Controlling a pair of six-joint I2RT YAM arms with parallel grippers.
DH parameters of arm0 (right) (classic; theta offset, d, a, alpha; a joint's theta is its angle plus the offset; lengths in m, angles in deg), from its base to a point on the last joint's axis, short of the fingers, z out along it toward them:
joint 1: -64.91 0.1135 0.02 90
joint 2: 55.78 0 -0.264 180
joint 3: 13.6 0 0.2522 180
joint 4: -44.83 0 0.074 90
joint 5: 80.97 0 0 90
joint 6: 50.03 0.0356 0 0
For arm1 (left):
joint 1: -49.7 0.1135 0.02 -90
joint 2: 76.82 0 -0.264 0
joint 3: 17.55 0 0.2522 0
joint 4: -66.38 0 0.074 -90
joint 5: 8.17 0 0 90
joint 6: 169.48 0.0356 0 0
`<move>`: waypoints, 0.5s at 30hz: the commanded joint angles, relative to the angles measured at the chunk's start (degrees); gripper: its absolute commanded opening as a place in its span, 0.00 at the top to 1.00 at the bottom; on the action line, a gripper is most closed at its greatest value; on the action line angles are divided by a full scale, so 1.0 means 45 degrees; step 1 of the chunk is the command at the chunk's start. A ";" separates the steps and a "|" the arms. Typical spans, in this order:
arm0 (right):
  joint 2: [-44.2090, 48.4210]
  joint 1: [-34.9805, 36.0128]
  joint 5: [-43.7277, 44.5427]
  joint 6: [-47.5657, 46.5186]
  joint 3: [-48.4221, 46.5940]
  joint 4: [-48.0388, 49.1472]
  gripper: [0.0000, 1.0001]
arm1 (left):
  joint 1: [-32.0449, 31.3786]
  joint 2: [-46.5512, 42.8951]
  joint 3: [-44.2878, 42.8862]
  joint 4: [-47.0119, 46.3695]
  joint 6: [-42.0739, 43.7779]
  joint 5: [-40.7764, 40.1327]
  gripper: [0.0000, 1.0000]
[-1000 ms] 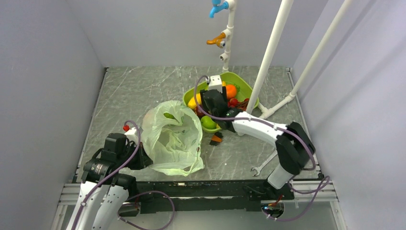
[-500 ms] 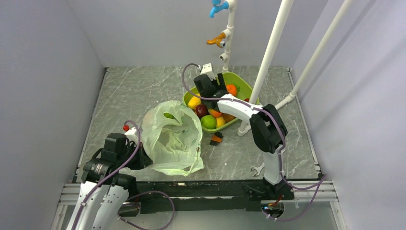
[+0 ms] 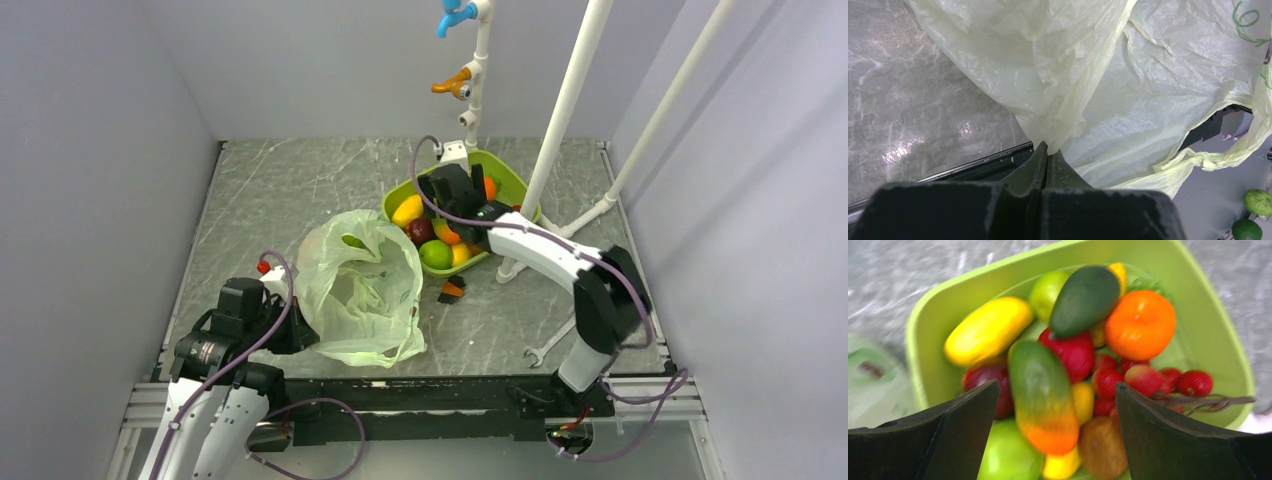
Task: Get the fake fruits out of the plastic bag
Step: Place the fake fruit in the bin, then take out the fake fruit from the plastic bag.
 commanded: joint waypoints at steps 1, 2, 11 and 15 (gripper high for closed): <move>0.2765 0.0244 -0.4132 0.0780 0.2220 0.1585 0.12 | 0.0080 0.0099 -0.0002 -0.0448 0.0172 0.0226 1.00; 0.3438 0.0302 -0.4845 0.0710 0.2808 0.1961 0.12 | 0.0085 0.0100 0.0002 -0.0451 0.0181 0.0241 1.00; 0.6999 0.2195 -0.7246 -0.0962 0.3861 0.2160 0.13 | 0.0080 0.0063 0.0003 -0.0451 0.0182 0.0251 1.00; 0.7078 0.3436 -0.9470 -0.1568 0.4091 0.2774 0.16 | 0.0100 0.0066 -0.0008 -0.0451 0.0182 0.0247 1.00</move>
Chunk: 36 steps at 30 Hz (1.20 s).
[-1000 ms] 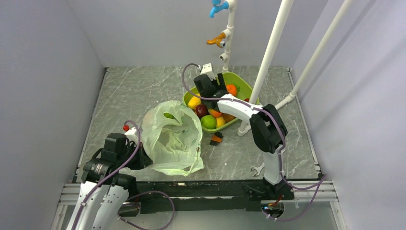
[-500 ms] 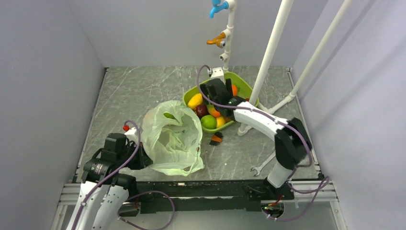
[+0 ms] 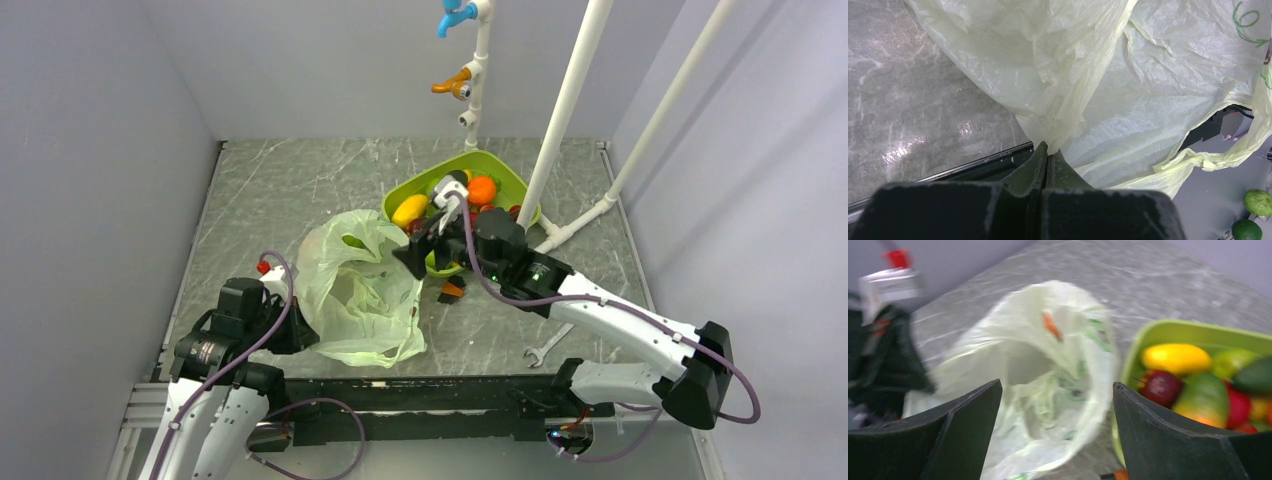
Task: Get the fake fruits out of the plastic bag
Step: Take out the fake fruit from the plastic bag.
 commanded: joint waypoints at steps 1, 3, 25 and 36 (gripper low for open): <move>-0.0109 0.1288 -0.2842 -0.0980 0.0109 0.1227 0.19 | 0.0090 0.0039 0.0002 -0.0456 0.0182 0.0251 1.00; -0.0863 0.1696 -0.2846 -0.0833 -0.0026 0.1565 0.27 | 0.0097 0.0041 0.0003 -0.0432 0.0182 0.0234 1.00; -0.9552 0.3403 0.2634 -0.0699 -0.1269 0.9741 0.56 | 0.0109 -0.0016 -0.0015 -0.0413 0.0162 0.0201 1.00; -1.1920 0.3223 0.3517 -0.0341 -0.3034 1.1053 0.42 | 0.0110 -0.0068 -0.0002 -0.0432 0.0143 0.0172 1.00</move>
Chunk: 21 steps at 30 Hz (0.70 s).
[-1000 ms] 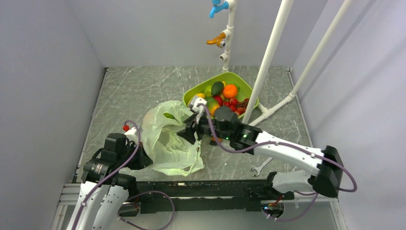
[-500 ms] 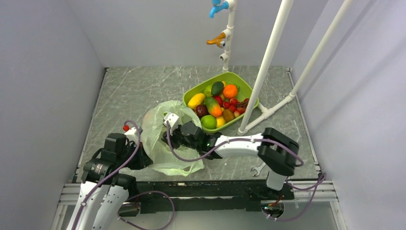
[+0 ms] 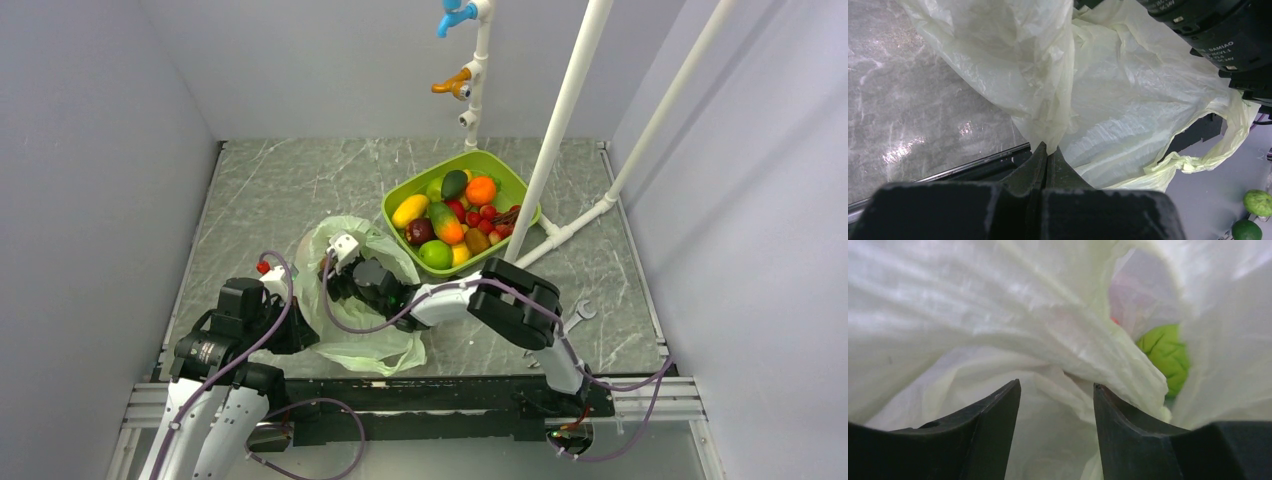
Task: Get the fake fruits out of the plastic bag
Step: Take out the fake fruit from the plastic bag.
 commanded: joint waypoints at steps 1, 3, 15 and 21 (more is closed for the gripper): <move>-0.0446 -0.0222 0.0525 0.0370 -0.1214 0.1364 0.41 | 0.0080 -0.0055 0.0002 -0.0432 0.0143 0.0173 1.00; -0.0731 -0.0301 0.0494 0.0394 -0.1596 0.1375 0.38 | 0.0081 -0.0018 0.0003 -0.0432 0.0158 0.0207 1.00; -0.2543 -0.0805 -0.0276 0.0350 -0.3526 0.1054 0.18 | 0.0081 -0.0017 0.0002 -0.0432 0.0161 0.0198 1.00; -0.3691 -0.1128 -0.1679 0.0032 -0.4865 0.0636 0.13 | 0.0098 0.0036 0.0003 -0.0454 0.0162 0.0215 1.00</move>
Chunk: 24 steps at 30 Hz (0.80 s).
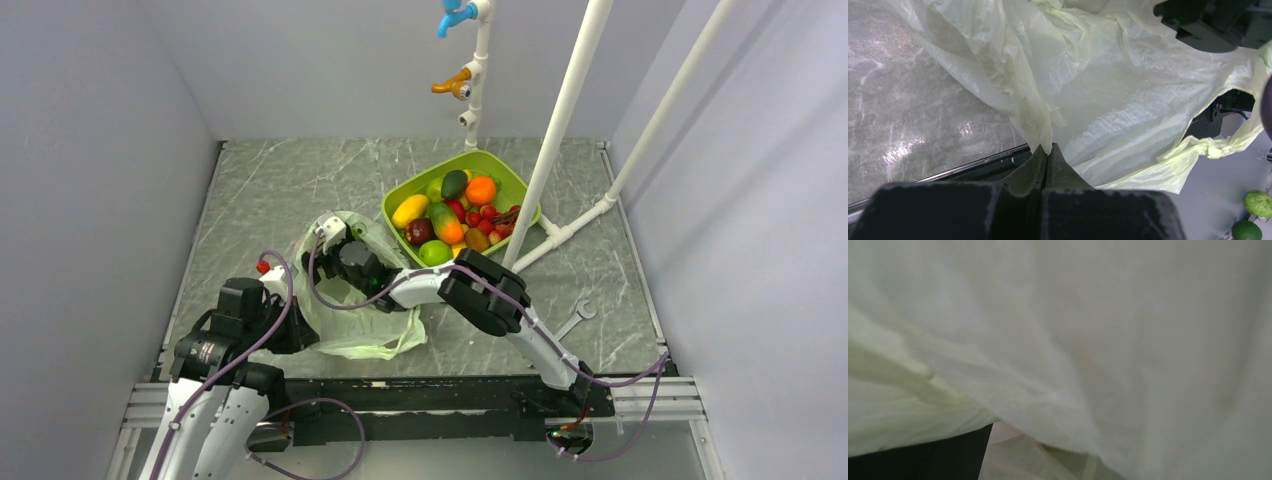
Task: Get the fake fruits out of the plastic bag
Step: Take out the fake fruit from the plastic bag.
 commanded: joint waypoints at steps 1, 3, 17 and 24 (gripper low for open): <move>-0.0911 -0.0253 -0.1349 -0.0152 -0.1545 -0.0223 0.13 | 0.0078 0.0052 0.0003 -0.0447 0.0162 0.0232 1.00; -0.1347 -0.0272 -0.1356 -0.0087 -0.2185 -0.0780 0.13 | 0.0076 0.0046 -0.0007 -0.0436 0.0162 0.0223 1.00; -0.0870 -0.0403 -0.2031 0.0200 -0.2144 -0.1124 0.45 | 0.0090 0.0049 0.0003 -0.0446 0.0143 0.0198 1.00; 0.1419 -0.0374 -0.2060 0.0435 0.0046 -0.0968 0.85 | 0.0131 0.0058 0.0003 -0.0446 0.0152 0.0205 1.00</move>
